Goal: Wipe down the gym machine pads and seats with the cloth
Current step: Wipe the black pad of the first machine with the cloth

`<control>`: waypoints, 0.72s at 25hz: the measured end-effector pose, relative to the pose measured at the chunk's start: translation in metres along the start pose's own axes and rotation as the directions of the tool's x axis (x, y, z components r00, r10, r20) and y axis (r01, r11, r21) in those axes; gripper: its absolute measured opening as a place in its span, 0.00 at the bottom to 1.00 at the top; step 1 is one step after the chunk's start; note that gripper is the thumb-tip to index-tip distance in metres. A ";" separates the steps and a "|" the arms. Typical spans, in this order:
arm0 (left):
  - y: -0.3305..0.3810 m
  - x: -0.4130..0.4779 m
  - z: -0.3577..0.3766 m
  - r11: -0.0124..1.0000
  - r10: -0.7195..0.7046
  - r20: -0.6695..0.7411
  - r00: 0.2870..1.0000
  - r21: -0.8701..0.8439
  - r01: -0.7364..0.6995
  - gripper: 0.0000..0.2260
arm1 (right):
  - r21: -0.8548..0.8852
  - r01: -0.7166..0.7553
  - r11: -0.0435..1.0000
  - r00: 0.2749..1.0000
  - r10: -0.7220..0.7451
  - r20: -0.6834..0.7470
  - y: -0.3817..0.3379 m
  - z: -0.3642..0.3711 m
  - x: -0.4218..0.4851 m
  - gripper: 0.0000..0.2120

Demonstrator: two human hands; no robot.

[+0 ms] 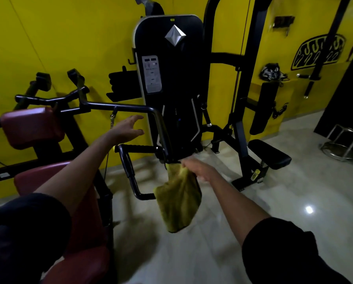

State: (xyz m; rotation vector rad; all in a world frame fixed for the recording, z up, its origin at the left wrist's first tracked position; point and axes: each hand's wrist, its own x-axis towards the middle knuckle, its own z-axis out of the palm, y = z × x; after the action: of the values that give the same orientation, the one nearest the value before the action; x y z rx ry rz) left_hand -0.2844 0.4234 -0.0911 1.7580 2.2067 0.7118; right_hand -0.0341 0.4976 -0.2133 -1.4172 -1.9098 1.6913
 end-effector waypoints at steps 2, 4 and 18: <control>0.012 0.015 0.009 1.000 0.011 0.010 1.000 -0.026 -0.011 0.29 | 0.178 0.004 0.984 0.997 0.008 -0.071 -0.011 -0.036 0.000 0.07; 0.028 0.032 0.020 0.999 0.026 0.027 0.999 -0.035 -0.025 0.28 | 0.312 0.039 0.949 0.992 0.001 -0.128 -0.020 -0.081 0.006 0.07; 0.209 0.204 0.124 0.983 0.181 0.112 0.977 -0.063 -0.175 0.27 | 0.363 0.228 0.904 0.836 0.010 -0.549 -0.045 -0.396 0.012 0.28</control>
State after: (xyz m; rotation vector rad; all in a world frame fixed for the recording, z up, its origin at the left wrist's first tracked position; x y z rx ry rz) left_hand -0.1012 0.6811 -0.0680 1.9365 1.9545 0.6776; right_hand 0.2144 0.7666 -0.0561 -1.3798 -1.2084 1.3372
